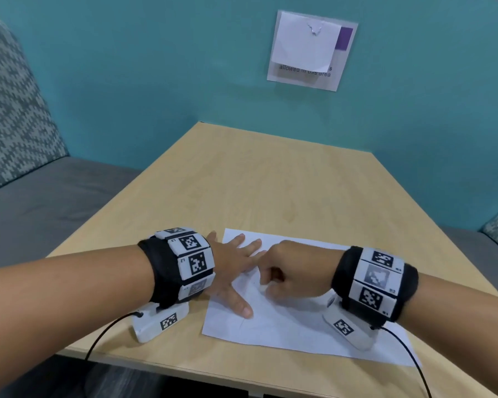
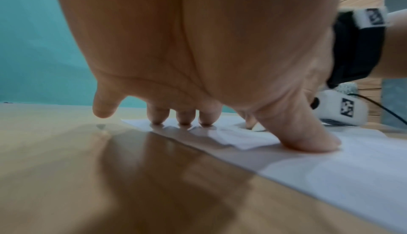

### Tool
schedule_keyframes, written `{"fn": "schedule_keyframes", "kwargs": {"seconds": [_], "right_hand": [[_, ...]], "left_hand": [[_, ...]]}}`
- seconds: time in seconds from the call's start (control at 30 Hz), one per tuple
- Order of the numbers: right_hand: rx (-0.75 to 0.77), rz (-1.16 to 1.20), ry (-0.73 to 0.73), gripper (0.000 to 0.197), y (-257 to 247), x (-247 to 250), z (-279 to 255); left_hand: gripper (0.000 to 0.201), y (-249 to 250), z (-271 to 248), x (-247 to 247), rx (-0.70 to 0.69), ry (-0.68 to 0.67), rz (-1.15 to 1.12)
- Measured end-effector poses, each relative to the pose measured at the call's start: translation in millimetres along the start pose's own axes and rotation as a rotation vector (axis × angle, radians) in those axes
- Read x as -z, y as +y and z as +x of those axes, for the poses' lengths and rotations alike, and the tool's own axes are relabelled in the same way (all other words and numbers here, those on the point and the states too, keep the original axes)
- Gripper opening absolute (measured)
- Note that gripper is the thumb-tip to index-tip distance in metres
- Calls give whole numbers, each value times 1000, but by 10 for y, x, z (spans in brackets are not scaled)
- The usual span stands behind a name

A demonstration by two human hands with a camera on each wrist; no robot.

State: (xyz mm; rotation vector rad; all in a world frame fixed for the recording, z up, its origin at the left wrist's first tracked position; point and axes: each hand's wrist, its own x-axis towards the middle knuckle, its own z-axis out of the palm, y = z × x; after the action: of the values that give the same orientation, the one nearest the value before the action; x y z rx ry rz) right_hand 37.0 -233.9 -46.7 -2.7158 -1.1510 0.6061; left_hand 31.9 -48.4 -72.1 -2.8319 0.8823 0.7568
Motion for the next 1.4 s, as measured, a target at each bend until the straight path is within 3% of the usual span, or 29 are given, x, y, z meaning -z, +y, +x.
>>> {"fn": "schedule_keyframes", "kwargs": {"seconds": [0.1, 0.23, 0.4, 0.53, 0.67, 0.8, 0.93, 1.07, 1.2, 1.33, 1.4], "right_hand": [[-75, -20, 63, 7, 137, 81, 23], [22, -20, -20, 6, -29, -51, -47], [-80, -45, 65, 8, 140, 77, -11], [3, -27, 5, 5, 15, -32, -60], [-92, -33, 74, 9, 152, 68, -29], [11, -17, -6, 6, 1, -57, -88], [-109, -25, 63, 14, 177, 97, -58], [4, -40, 2, 7, -38, -56, -96], [-108, -35, 67, 10, 129, 87, -54], [-21, -66, 28, 10, -17, -48, -79], [-47, -47, 29, 7, 15, -14, -60]], "left_hand": [[113, 18, 4, 2, 14, -16, 21], [114, 16, 9, -4, 31, -20, 29], [116, 20, 19, -13, 33, -27, 44], [115, 6, 15, -13, 40, -28, 31], [116, 20, 28, -16, 35, -34, 63], [116, 12, 10, -8, 42, -31, 37], [116, 17, 16, -8, 43, -43, 49], [116, 10, 21, -17, 42, -31, 49], [117, 13, 29, 5, 45, -52, 55], [116, 4, 41, -14, 52, -40, 35], [116, -5, 41, -12, 51, -36, 42]]}}
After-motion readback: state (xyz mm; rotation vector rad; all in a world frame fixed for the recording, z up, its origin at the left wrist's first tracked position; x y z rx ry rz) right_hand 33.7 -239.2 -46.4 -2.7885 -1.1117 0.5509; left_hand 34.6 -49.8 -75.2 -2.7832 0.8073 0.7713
